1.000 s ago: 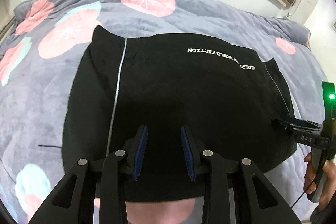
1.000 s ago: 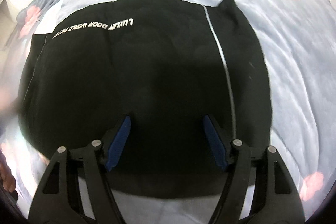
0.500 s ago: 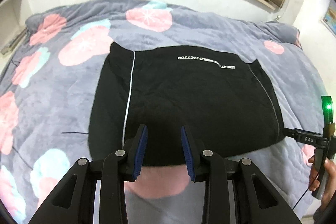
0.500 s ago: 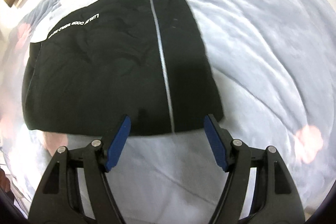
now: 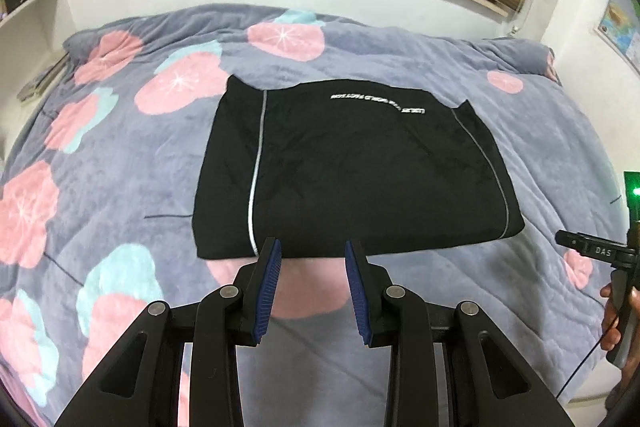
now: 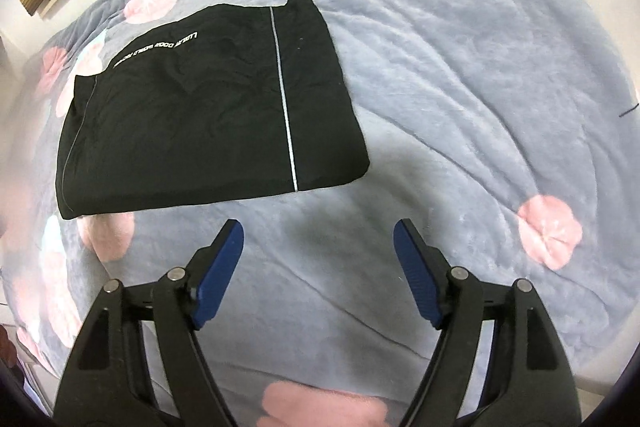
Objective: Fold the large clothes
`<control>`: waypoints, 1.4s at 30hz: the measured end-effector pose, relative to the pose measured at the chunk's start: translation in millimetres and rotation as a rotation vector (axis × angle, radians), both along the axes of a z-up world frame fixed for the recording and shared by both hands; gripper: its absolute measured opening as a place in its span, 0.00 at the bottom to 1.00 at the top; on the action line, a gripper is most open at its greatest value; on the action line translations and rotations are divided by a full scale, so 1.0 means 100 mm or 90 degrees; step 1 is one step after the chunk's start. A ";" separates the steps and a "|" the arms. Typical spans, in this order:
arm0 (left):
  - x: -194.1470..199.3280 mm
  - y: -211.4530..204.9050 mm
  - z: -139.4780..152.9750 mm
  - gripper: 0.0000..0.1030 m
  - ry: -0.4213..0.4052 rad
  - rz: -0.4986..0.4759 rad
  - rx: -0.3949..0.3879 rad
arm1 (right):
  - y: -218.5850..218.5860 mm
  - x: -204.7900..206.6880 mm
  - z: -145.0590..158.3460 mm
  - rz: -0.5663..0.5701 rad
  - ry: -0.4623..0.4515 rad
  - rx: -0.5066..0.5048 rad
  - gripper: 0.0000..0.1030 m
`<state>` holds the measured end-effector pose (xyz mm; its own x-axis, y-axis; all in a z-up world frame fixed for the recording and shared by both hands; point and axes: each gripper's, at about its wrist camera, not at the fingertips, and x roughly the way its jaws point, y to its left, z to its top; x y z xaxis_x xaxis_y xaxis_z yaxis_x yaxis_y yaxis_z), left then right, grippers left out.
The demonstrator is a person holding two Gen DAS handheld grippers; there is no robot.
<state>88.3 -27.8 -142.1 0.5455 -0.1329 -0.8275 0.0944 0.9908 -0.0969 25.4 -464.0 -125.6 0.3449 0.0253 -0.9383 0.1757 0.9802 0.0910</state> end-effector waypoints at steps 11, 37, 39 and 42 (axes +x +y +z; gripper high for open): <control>0.65 0.61 -0.20 0.33 0.041 0.061 -0.011 | -0.09 0.49 -0.08 0.003 -0.008 0.009 0.82; 2.61 1.36 -1.79 0.73 0.219 0.068 -0.297 | -0.46 2.02 -0.94 0.023 -0.011 0.072 0.88; 2.66 1.33 -1.93 0.74 0.243 0.062 -0.296 | -0.50 2.07 -1.00 0.026 -0.011 0.088 0.95; 2.68 1.36 -2.11 0.77 0.260 0.063 -0.349 | -0.58 2.13 -1.12 0.021 -0.002 0.134 1.00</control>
